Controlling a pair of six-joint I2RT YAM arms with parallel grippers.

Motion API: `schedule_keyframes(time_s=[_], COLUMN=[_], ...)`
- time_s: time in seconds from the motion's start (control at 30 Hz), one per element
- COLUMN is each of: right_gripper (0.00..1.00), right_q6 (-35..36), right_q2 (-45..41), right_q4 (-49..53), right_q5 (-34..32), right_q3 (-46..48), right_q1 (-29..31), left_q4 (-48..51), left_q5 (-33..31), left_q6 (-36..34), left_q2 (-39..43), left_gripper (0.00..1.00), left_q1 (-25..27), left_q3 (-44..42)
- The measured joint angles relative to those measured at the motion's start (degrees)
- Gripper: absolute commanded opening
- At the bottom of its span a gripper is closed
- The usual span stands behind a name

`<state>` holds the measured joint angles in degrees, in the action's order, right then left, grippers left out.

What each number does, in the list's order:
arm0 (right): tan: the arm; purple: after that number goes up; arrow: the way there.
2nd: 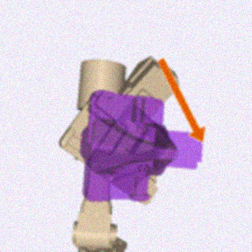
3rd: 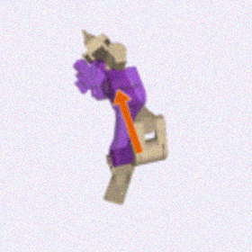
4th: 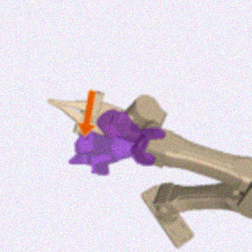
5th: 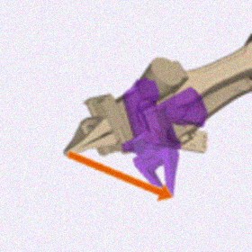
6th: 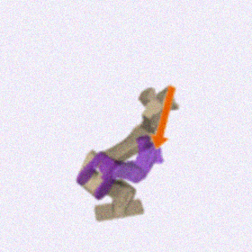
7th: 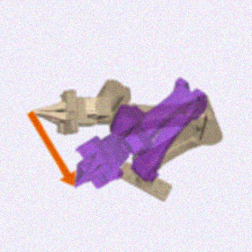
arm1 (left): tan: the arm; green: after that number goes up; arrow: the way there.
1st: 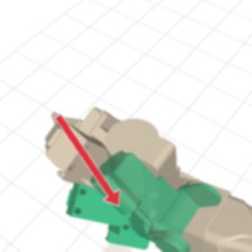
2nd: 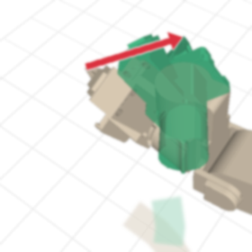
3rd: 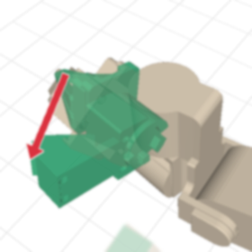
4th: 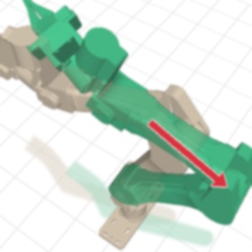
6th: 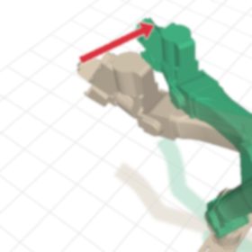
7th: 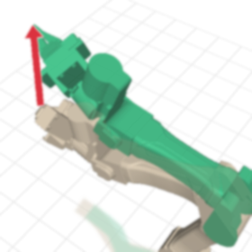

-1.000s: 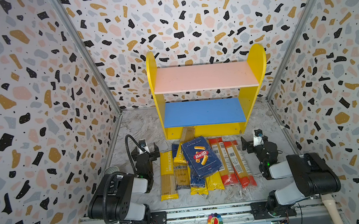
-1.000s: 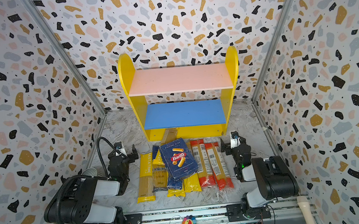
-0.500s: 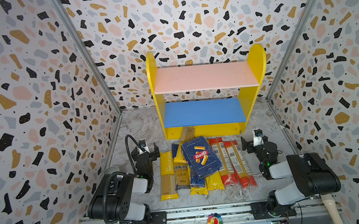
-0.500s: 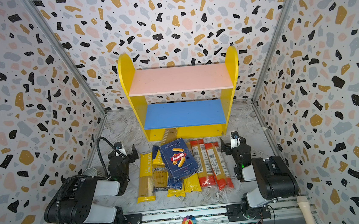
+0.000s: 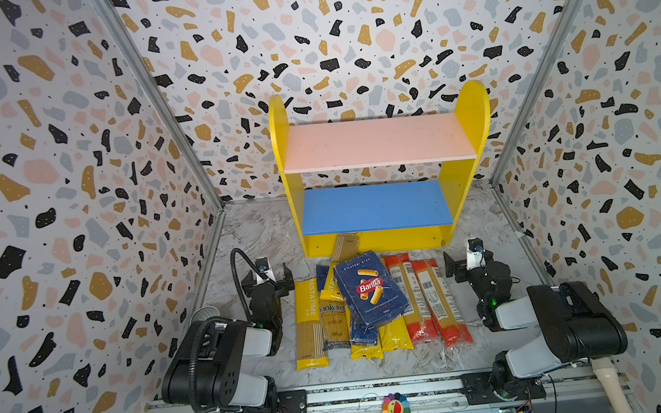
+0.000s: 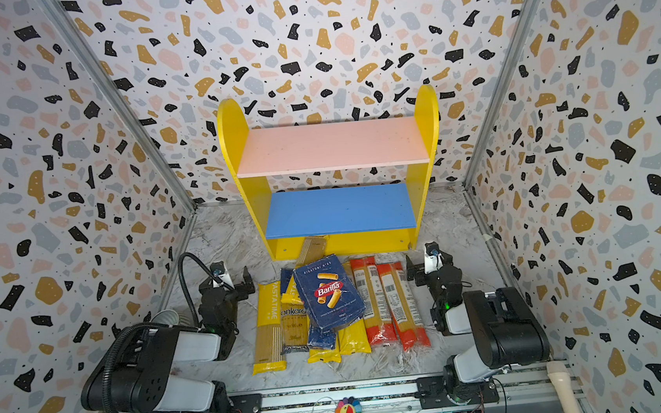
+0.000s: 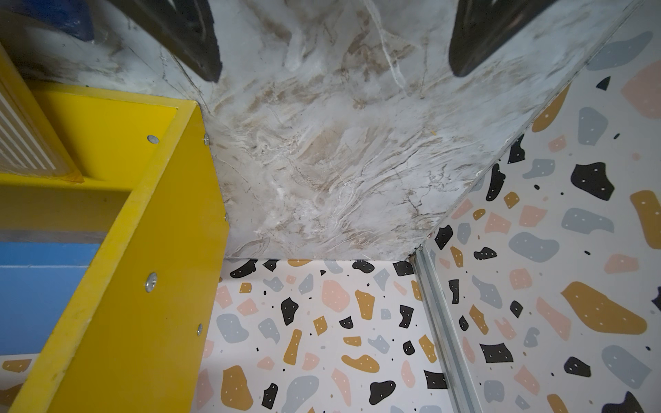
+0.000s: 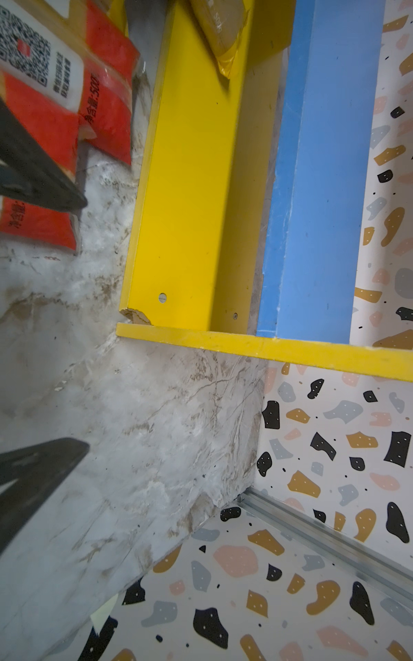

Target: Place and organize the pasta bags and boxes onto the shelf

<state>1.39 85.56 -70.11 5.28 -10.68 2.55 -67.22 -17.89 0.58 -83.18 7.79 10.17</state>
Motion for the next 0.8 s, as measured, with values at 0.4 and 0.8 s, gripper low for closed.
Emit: schedule_keyframes(time_s=[0.4, 0.8], right_gripper=[0.99, 0.99], right_q6=[0.0, -6.1], right_q2=[0.0, -14.0], right_q4=[-0.2, 25.4], right_q5=[3.0, -11.2], right_q3=[0.0, -12.7], right_q1=[-1.9, 2.0], left_q4=[-0.1, 10.4], left_q5=[-0.7, -7.3], left_q6=[0.0, 0.1], left_q2=[-0.7, 8.6], left_gripper=[1.0, 1.0], left_q1=[-0.1, 3.0], left_q3=[1.1, 5.5])
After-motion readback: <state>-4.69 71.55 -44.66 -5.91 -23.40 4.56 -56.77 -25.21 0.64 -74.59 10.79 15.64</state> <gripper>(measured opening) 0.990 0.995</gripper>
